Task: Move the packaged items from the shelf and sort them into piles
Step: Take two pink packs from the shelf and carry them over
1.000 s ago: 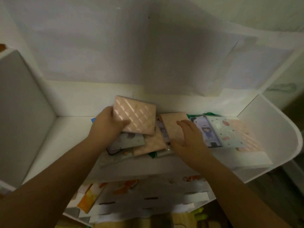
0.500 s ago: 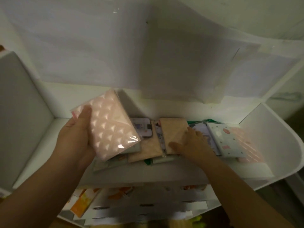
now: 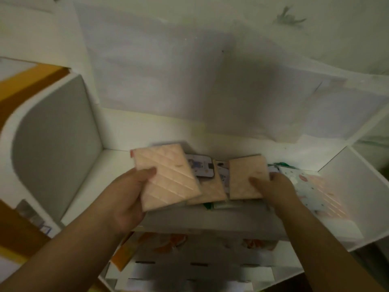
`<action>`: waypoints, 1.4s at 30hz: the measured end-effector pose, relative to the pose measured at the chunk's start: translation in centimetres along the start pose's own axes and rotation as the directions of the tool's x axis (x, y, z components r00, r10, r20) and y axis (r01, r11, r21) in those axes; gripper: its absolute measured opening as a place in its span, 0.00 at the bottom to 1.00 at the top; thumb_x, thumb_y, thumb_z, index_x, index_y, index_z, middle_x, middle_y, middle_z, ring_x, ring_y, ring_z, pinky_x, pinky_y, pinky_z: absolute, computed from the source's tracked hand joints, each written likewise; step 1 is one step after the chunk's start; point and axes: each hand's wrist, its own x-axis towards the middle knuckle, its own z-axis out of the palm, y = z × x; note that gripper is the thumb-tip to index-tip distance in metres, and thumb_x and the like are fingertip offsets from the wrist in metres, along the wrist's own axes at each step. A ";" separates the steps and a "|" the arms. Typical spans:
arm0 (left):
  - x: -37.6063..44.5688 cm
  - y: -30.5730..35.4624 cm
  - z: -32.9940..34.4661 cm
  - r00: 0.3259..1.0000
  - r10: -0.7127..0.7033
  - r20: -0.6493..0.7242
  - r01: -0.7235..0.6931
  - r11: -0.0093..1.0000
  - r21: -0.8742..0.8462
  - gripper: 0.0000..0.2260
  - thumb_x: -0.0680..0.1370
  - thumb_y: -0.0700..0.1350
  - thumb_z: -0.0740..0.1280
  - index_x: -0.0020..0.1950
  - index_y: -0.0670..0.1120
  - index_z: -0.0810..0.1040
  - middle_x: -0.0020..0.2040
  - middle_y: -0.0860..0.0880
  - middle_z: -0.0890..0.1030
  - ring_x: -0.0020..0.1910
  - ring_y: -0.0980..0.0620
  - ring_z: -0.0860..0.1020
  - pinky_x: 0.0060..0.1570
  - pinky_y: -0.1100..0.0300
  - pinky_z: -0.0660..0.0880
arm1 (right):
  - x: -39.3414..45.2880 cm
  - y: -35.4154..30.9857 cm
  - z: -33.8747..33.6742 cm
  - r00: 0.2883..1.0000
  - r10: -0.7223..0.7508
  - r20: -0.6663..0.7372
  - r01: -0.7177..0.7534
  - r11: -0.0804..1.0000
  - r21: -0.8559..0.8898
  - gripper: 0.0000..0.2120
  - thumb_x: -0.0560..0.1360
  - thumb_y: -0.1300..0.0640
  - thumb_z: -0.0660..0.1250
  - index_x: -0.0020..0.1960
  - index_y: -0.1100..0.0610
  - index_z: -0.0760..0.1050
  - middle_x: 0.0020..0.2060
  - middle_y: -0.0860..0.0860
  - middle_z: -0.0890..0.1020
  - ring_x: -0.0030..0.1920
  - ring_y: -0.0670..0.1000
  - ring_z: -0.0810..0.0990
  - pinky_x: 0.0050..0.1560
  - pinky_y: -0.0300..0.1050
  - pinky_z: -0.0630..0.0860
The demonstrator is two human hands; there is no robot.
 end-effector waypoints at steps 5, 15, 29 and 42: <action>-0.5 -1.3 -0.8 0.989 0.126 -0.080 -0.097 0.949 0.299 0.13 0.79 0.55 0.65 0.59 0.49 0.79 0.49 0.45 0.86 0.48 0.42 0.84 0.51 0.42 0.80 | -4.1 -0.8 -1.1 0.989 0.127 0.082 -0.150 0.888 0.434 0.17 0.80 0.47 0.63 0.64 0.57 0.72 0.52 0.56 0.79 0.45 0.55 0.79 0.32 0.44 0.76; -3.7 -1.8 -0.4 0.968 0.215 0.128 -0.247 0.905 0.347 0.11 0.79 0.46 0.66 0.61 0.54 0.78 0.52 0.47 0.85 0.49 0.44 0.84 0.47 0.48 0.79 | -14.6 -1.6 -4.0 0.991 0.036 0.132 -0.116 0.736 0.667 0.06 0.81 0.50 0.61 0.50 0.50 0.75 0.34 0.52 0.85 0.28 0.49 0.82 0.33 0.46 0.75; -16.8 -7.3 0.3 0.763 0.645 -0.038 -0.543 0.671 0.505 0.06 0.81 0.51 0.62 0.55 0.55 0.78 0.44 0.53 0.85 0.39 0.54 0.84 0.31 0.61 0.78 | -23.1 3.0 -8.6 0.966 -0.204 0.159 0.038 0.718 0.695 0.11 0.82 0.49 0.60 0.46 0.54 0.75 0.23 0.47 0.75 0.20 0.45 0.69 0.18 0.37 0.64; -26.5 -7.7 -6.7 0.643 0.725 -0.246 -0.533 0.655 0.536 0.06 0.81 0.47 0.64 0.56 0.51 0.78 0.45 0.48 0.84 0.36 0.50 0.82 0.27 0.58 0.76 | -29.6 0.0 -4.0 0.895 -0.278 0.348 -0.082 0.665 0.742 0.11 0.79 0.45 0.64 0.41 0.41 0.81 0.25 0.46 0.78 0.26 0.47 0.74 0.30 0.43 0.67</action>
